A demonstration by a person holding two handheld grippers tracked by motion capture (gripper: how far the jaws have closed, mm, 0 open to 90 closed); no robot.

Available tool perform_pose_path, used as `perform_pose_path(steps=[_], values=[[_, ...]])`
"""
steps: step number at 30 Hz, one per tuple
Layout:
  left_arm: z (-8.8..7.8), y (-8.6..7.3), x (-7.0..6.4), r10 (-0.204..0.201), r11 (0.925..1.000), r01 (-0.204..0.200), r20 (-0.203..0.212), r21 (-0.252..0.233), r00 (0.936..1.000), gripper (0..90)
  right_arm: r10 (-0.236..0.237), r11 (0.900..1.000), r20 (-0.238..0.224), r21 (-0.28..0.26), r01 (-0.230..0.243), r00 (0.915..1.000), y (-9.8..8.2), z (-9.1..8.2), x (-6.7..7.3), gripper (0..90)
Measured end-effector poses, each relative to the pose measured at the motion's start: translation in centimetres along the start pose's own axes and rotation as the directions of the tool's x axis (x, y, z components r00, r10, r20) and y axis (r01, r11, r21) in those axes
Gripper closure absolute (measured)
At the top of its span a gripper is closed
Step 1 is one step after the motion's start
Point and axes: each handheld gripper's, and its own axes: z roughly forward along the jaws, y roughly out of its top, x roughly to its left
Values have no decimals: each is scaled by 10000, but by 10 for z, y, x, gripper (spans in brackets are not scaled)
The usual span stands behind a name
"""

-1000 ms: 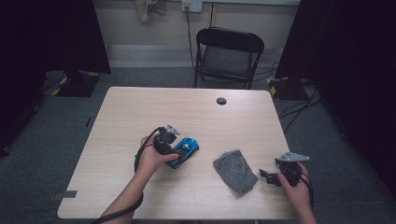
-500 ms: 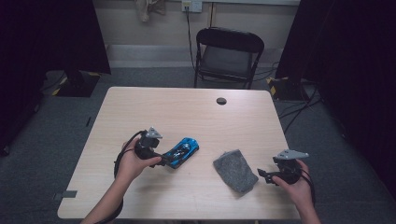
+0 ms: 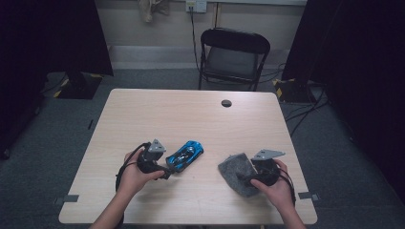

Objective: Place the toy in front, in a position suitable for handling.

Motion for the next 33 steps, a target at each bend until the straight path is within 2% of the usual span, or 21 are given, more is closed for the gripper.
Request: perform_pose_path(steps=[1,5,6,8,9,12,13,14,17,19,22,25,29,33], values=[[1,-1,1,25,10000,-25,-120,-11,9999,167,-94,10000,-14,24,94,10000,1,2,3,142],[3,-3,2,-61,9999,60,-107,-84,9999,163,-384,9986,-68,364,386,9992,3,13,13,145],[3,-3,1,-67,9998,67,-4,-173,10000,164,-674,9951,75,732,666,9977,1,21,17,163],[5,-1,-1,90,9997,-87,111,-245,9999,173,-758,9939,77,812,750,9971,-1,25,19,177],[7,-1,-2,1,9997,3,163,-237,9999,169,-752,9936,114,854,739,9971,-2,26,19,187],[10,0,-2,89,9999,-88,125,-117,9999,162,-978,9907,371,989,937,9945,-3,28,21,258],[13,0,-3,44,10000,-43,176,-74,9998,162,-978,9907,371,989,937,9945,-3,28,21,258],[16,0,-3,32,10000,-31,120,-84,9999,154,-1030,9901,512,1007,975,9934,-5,29,22,311],[19,2,-4,51,10000,-50,122,-70,9999,158,-976,9898,530,1089,914,9938,-5,28,21,358],[21,3,-7,-7,10000,5,366,48,9993,159,-911,9900,501,1127,850,9946,-4,28,20,397],[25,5,-9,90,9999,-91,160,95,9998,158,-839,9906,516,1129,776,9951,-4,27,18,458],[30,5,-9,-74,9999,76,-135,99,9999,158,-784,9910,583,1136,714,9952,-4,27,17,475],[34,4,-9,-21,9998,24,-199,182,9998,158,-823,9903,610,1167,748,9947,-4,27,18,496],[38,1,-10,-39,9995,45,-214,322,9998,158,-988,9894,645,1132,911,9930,-3,26,20,601]])
